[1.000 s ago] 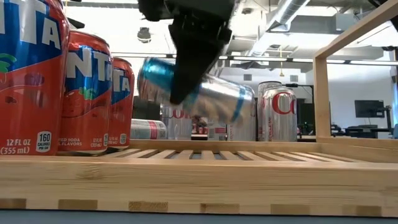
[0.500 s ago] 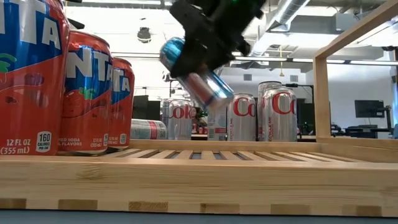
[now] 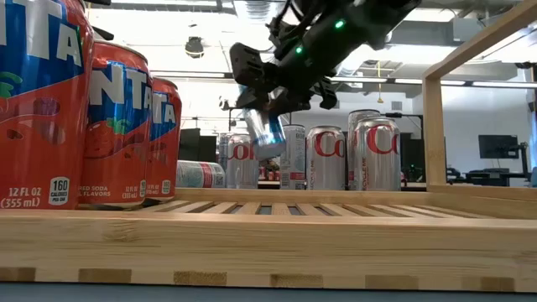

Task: Place canned beverage on shelf
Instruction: Put the bottom blue soda can on the shelf

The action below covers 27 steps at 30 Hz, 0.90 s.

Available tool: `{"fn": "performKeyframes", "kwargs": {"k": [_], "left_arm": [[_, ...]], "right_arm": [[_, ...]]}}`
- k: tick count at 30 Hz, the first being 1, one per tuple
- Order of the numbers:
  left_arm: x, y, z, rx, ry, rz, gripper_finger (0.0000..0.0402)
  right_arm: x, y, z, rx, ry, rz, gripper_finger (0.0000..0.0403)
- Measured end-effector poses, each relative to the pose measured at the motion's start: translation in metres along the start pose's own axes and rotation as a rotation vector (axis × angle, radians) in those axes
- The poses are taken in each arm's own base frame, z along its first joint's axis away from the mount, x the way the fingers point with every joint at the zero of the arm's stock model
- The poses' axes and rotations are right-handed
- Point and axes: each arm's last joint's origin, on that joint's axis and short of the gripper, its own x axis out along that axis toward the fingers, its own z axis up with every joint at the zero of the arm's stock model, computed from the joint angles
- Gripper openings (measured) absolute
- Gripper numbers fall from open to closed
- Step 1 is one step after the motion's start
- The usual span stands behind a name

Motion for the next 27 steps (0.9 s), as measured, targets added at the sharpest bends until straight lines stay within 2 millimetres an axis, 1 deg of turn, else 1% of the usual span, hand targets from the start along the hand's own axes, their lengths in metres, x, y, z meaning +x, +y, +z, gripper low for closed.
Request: {"fn": "performKeyframes", "kwargs": {"k": [3,9,12,14,17,21,23,27], "left_arm": [[0.0,0.0,0.0,0.0,0.0,0.0,0.0348],[0.001,0.0,-0.005,0.009,0.002,0.015,0.0348],[0.002,-0.001,-0.007,0.011,0.001,0.025,0.0348],[0.002,-0.001,-0.008,0.014,0.002,0.028,0.0348],[0.002,-0.001,-0.007,0.012,0.001,0.027,0.0348],[0.002,-0.001,-0.007,0.012,0.001,0.027,0.0348],[0.002,-0.001,-0.007,0.013,0.001,0.027,0.0348],[0.002,0.0,-0.008,0.021,0.007,0.025,0.0348]], "right_arm": [[0.007,-0.007,0.004,0.044,-0.033,-0.076,0.0199],[0.009,-0.008,0.007,0.062,-0.064,-0.1,0.02],[0.016,-0.009,0.004,0.028,-0.129,-0.196,0.02],[0.019,-0.01,0.005,-0.044,-0.143,-0.228,0.02],[0.022,-0.009,0.019,-0.033,-0.165,-0.149,0.0199],[0.011,-0.012,0.048,-0.069,-0.225,-0.128,0.02],[0.006,-0.02,0.062,-0.104,-0.235,-0.164,0.02],[-0.001,-0.035,0.083,-0.131,-0.255,-0.17,0.0197]]}}
